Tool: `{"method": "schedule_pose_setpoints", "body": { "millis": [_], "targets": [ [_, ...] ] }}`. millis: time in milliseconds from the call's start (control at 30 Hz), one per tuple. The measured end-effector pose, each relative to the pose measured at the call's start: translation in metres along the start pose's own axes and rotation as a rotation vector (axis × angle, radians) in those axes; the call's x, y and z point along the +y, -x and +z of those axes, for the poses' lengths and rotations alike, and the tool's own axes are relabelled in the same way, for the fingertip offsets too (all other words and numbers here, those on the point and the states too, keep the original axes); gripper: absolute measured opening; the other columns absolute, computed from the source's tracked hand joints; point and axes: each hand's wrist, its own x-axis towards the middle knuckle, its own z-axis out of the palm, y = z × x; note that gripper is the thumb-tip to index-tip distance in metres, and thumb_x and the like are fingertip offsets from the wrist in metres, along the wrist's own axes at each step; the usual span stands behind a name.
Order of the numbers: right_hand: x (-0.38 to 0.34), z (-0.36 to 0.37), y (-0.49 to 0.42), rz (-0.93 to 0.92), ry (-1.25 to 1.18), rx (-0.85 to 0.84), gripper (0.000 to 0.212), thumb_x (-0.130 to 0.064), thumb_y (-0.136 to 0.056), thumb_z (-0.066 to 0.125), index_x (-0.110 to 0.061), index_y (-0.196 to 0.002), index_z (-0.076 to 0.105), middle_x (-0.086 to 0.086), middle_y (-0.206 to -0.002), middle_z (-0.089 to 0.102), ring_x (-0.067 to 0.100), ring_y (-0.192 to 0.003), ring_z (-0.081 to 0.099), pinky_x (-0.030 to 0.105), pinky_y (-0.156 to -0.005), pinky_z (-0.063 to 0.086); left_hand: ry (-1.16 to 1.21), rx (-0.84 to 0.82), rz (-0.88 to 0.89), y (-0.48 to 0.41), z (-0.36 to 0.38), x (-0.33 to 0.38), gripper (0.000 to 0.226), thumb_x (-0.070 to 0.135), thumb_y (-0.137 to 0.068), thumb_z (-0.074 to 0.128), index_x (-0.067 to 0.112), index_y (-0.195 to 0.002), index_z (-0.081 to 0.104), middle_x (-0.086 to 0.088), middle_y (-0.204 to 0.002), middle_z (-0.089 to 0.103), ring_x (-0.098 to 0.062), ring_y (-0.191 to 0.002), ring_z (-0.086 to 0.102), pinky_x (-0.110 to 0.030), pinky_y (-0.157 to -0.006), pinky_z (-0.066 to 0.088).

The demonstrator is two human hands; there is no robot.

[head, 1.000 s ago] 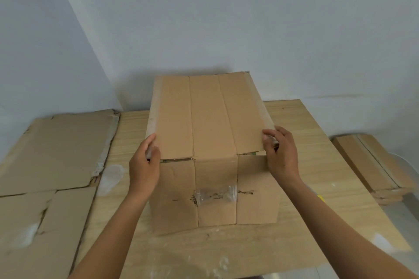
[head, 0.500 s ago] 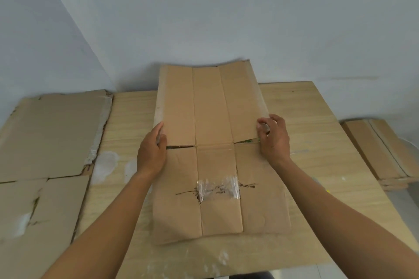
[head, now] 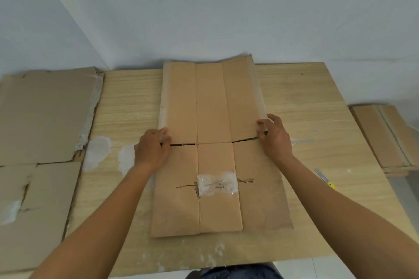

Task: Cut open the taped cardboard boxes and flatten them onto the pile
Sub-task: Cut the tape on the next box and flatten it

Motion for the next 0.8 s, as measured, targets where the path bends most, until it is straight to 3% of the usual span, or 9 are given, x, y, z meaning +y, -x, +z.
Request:
{"method": "schedule_pose_setpoints", "body": {
  "millis": [100, 200, 267, 333, 400, 467, 667, 800],
  "targets": [
    [0.006, 0.006, 0.009, -0.092, 0.161, 0.07, 0.028, -0.007, -0.086, 0.063, -0.004, -0.114, 0.065, 0.021, -0.137, 0.048, 0.044, -0.118, 0.048, 0.052, -0.092, 0.044, -0.177, 0.059, 0.067, 0.015, 0.015, 0.002, 0.04, 0.036, -0.096, 0.046, 0.019, -0.13, 0.055, -0.012, -0.145, 0.039, -0.034, -0.135, 0.031, -0.048, -0.108, 0.025],
    [-0.001, 0.021, 0.03, -0.269, 0.233, 0.094, 0.03, -0.016, -0.08, 0.07, -0.005, -0.108, 0.067, 0.021, -0.128, 0.056, 0.044, -0.12, 0.051, 0.057, -0.092, 0.045, -0.315, 0.006, 0.329, 0.034, 0.043, 0.012, 0.05, 0.044, -0.091, 0.036, 0.015, -0.129, 0.052, -0.014, -0.146, 0.036, -0.037, -0.138, 0.027, -0.052, -0.113, 0.018],
    [-0.008, 0.041, 0.05, -0.428, 0.267, 0.003, 0.037, -0.032, -0.085, 0.055, -0.008, -0.11, 0.065, 0.017, -0.128, 0.058, 0.038, -0.121, 0.053, 0.053, -0.094, 0.047, -0.371, -0.066, 0.465, 0.047, 0.065, 0.018, 0.061, 0.051, -0.089, 0.029, 0.013, -0.134, 0.048, -0.015, -0.148, 0.036, -0.036, -0.141, 0.024, -0.052, -0.114, 0.014],
    [-0.008, 0.063, 0.069, -0.502, 0.323, -0.108, 0.054, -0.049, -0.09, 0.04, -0.011, -0.125, 0.057, 0.014, -0.137, 0.052, 0.032, -0.132, 0.042, 0.048, -0.104, 0.039, -0.382, -0.095, 0.523, 0.056, 0.081, 0.014, 0.067, 0.056, -0.093, 0.027, 0.015, -0.145, 0.035, -0.017, -0.155, 0.025, -0.031, -0.145, 0.013, -0.05, -0.114, 0.007],
    [-0.004, 0.078, 0.082, -0.509, 0.359, -0.148, 0.063, -0.055, -0.096, 0.026, -0.012, -0.141, 0.038, 0.015, -0.149, 0.036, 0.029, -0.141, 0.024, 0.049, -0.11, 0.023, -0.394, -0.091, 0.547, 0.059, 0.086, 0.008, 0.068, 0.059, -0.096, 0.022, 0.017, -0.149, 0.026, -0.017, -0.157, 0.019, -0.03, -0.147, 0.01, -0.051, -0.114, 0.009],
    [-0.002, 0.084, 0.087, -0.497, 0.374, -0.137, 0.065, -0.054, -0.098, 0.019, -0.012, -0.147, 0.027, 0.015, -0.154, 0.026, 0.03, -0.143, 0.017, 0.05, -0.111, 0.018, -0.401, -0.079, 0.558, 0.06, 0.086, 0.006, 0.07, 0.061, -0.095, 0.023, 0.017, -0.15, 0.026, -0.017, -0.158, 0.018, -0.03, -0.147, 0.012, -0.052, -0.114, 0.014],
    [-0.003, 0.085, 0.087, -0.493, 0.395, -0.137, 0.066, -0.054, -0.098, 0.017, -0.012, -0.147, 0.031, 0.014, -0.154, 0.025, 0.03, -0.143, 0.019, 0.051, -0.111, 0.019, -0.377, -0.027, 0.574, 0.06, 0.092, 0.007, 0.074, 0.062, -0.092, 0.033, 0.018, -0.151, 0.028, -0.014, -0.158, 0.018, -0.029, -0.147, 0.013, -0.054, -0.115, 0.014],
    [-0.011, 0.071, 0.066, -0.49, 0.346, -0.07, 0.053, -0.056, -0.092, 0.033, -0.018, -0.126, 0.049, 0.008, -0.133, 0.049, 0.03, -0.123, 0.045, 0.042, -0.103, 0.026, -0.298, 0.036, 0.516, 0.047, 0.082, 0.018, 0.067, 0.059, -0.089, 0.038, 0.014, -0.138, 0.043, -0.01, -0.141, 0.043, -0.03, -0.132, 0.037, -0.054, -0.111, 0.02]
  ]
}}
